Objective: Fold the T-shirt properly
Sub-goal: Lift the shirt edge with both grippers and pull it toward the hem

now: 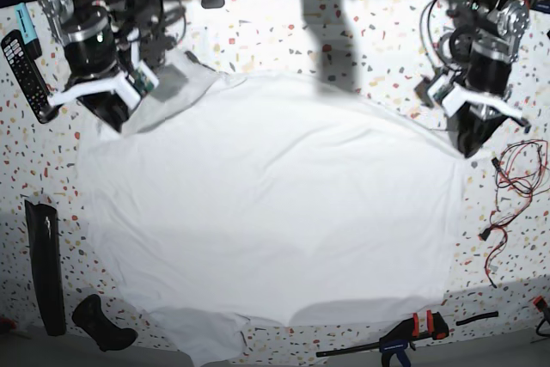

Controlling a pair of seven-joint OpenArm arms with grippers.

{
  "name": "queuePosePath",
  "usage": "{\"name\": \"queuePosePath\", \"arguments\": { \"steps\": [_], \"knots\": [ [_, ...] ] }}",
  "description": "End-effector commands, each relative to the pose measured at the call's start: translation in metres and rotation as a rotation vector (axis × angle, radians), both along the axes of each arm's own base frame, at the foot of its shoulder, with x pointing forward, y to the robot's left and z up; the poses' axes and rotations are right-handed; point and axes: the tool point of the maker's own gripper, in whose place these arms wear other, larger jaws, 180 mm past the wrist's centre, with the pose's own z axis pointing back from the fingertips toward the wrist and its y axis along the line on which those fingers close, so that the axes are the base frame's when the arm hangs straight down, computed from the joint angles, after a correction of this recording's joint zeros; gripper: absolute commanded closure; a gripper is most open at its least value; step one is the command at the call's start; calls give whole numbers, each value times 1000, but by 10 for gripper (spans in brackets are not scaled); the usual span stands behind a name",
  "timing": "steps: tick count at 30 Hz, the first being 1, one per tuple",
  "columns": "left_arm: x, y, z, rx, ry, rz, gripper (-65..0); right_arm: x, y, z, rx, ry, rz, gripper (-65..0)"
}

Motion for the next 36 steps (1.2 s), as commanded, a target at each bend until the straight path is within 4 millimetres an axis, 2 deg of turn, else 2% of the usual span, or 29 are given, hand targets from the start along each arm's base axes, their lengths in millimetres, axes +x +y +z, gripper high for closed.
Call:
{"name": "queuePosePath", "arguments": {
  "steps": [1, 4, 8, 14, 18, 24, 26, 29, 33, 36],
  "knots": [
    [9, 1, 17, -13, -50, -1, 0, 8, 0, 12, 12, -54, -11, 0],
    [19, -2, 19, -56, -38, -5, 0, 20, 3, 17, 67, -109, -42, 0],
    [25, 7, 20, -45, -28, 44, 0, 29, 2, 20, 135, -156, -90, 0],
    [25, 9, 19, -40, -21, 55, 0, 44, -4, 37, 186, -254, -156, 0],
    [24, 10, 18, -38, -17, 62, 0, 52, -1, 48, 248, -314, -195, 0],
    [24, 13, 17, -34, -9, 76, 0, 45, 10, 31, 375, -261, -231, 0],
    [24, 13, 17, -34, -10, 76, 0, 38, 11, 22, 382, -227, -231, 0],
    [24, 13, 17, -35, -11, 74, 0, 32, 14, 19, 378, -223, -205, 0],
    [24, 12, 17, -35, -10, 74, 0, 32, 13, 18, 370, -217, -207, 0],
    [24, 13, 16, -34, -6, 77, 0, 28, 1, 13, 303, -176, -207, 0]
  ]
}}
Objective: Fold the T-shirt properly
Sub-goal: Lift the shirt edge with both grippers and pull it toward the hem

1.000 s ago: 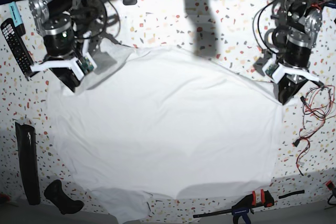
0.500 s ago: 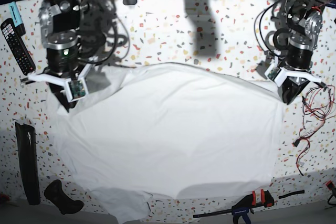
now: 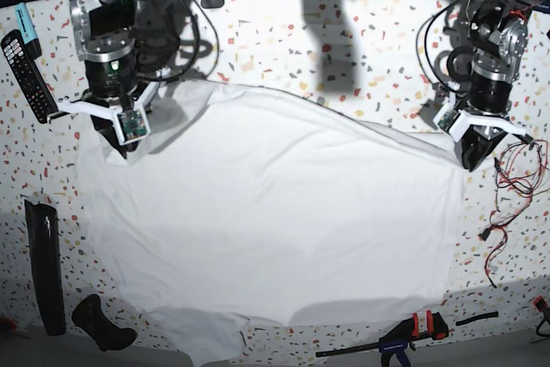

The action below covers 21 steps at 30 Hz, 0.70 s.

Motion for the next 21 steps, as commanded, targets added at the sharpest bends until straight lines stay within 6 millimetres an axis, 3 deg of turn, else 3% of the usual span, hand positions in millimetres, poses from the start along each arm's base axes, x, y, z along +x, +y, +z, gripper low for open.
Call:
{"name": "queuePosePath", "arguments": {
  "steps": [1, 7, 11, 17, 21],
  "knots": [
    [5, 3, 15, 15, -51, -3, 0, 4, -5, 15, -44, -50, 15, 0],
    [4, 5, 13, -52, -34, 11, 0, 9, -18, 24, -124, -53, 41, 0],
    [9, 4, 20, -69, -57, -6, 0, 24, -18, 38, -86, -92, 23, 0],
    [38, 13, 44, -152, -102, 62, 0, 52, -14, 64, 27, -157, 13, 0],
    [56, 18, 60, -274, -116, 109, 0, 70, -22, 68, 31, -176, -1, 0]
  ]
}}
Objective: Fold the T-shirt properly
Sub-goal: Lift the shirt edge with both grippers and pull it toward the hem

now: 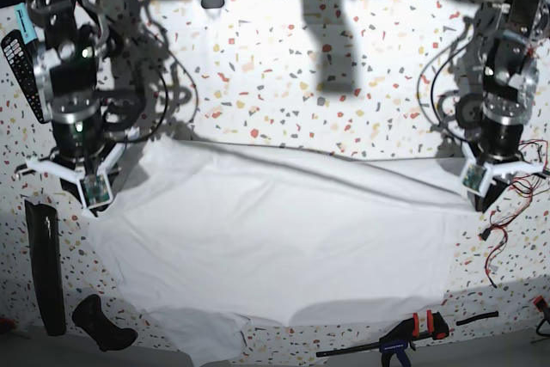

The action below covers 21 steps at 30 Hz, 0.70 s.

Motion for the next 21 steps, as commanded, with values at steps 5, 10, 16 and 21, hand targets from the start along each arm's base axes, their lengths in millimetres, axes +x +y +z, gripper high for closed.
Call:
{"name": "queuePosePath", "arguments": {
  "steps": [5, 10, 16, 21],
  "knots": [
    [18, 7, 27, -87, -51, 43, 0, 31, -13, 4, -30, -8, 21, 0],
    [19, 6, 21, -117, -28, 65, 0, 50, -13, 8, 15, 3, 52, 0],
    [19, -5, 15, -168, -20, 69, 0, 64, 20, 24, 62, 18, 220, 0],
    [18, -11, 7, -198, 4, 86, 0, 65, 41, 17, 15, 49, 290, 0]
  ]
}}
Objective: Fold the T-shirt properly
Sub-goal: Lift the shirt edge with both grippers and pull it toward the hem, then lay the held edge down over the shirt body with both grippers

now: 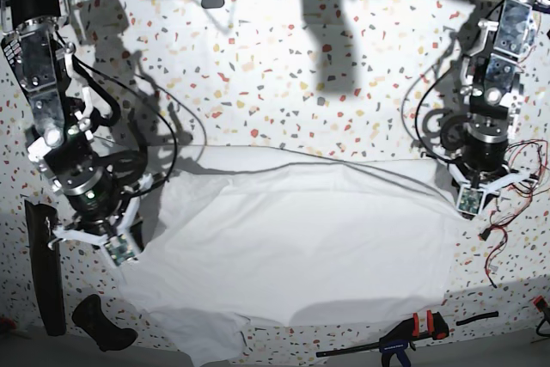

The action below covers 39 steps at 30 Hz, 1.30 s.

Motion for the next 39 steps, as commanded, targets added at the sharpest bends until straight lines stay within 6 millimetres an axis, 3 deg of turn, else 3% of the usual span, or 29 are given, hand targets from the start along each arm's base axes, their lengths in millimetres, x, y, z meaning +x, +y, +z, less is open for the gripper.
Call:
{"name": "queuePosePath", "arguments": {
  "steps": [1, 4, 7, 15, 23, 31, 35, 39],
  "knots": [
    [6, 4, 19, 17, -64, 1, 0, 5, 2, 13, -13, -44, 21, 0],
    [6, 5, 19, 17, -62, 2, 0, 5, 14, -2, -64, -14, 59, 0],
    [6, 5, 18, 19, -57, 5, 0, 8, 18, -3, -121, -26, 65, 0],
    [5, 13, 10, 61, -29, 26, 0, 19, -16, 25, -174, -108, -29, 0],
    [-1, 35, -36, 63, 93, 80, 0, 20, -35, 31, -232, -128, -95, 0],
    [-2, 47, -57, 104, 101, 72, 0, 19, -45, 31, -221, -117, -161, 0],
    [3, 45, -54, 121, 50, 37, 0, 19, -46, 32, -212, -123, -166, 0],
    [22, 44, -43, 39, 15, 33, 0, 20, -30, 21, -106, -86, -136, 0]
  ]
}}
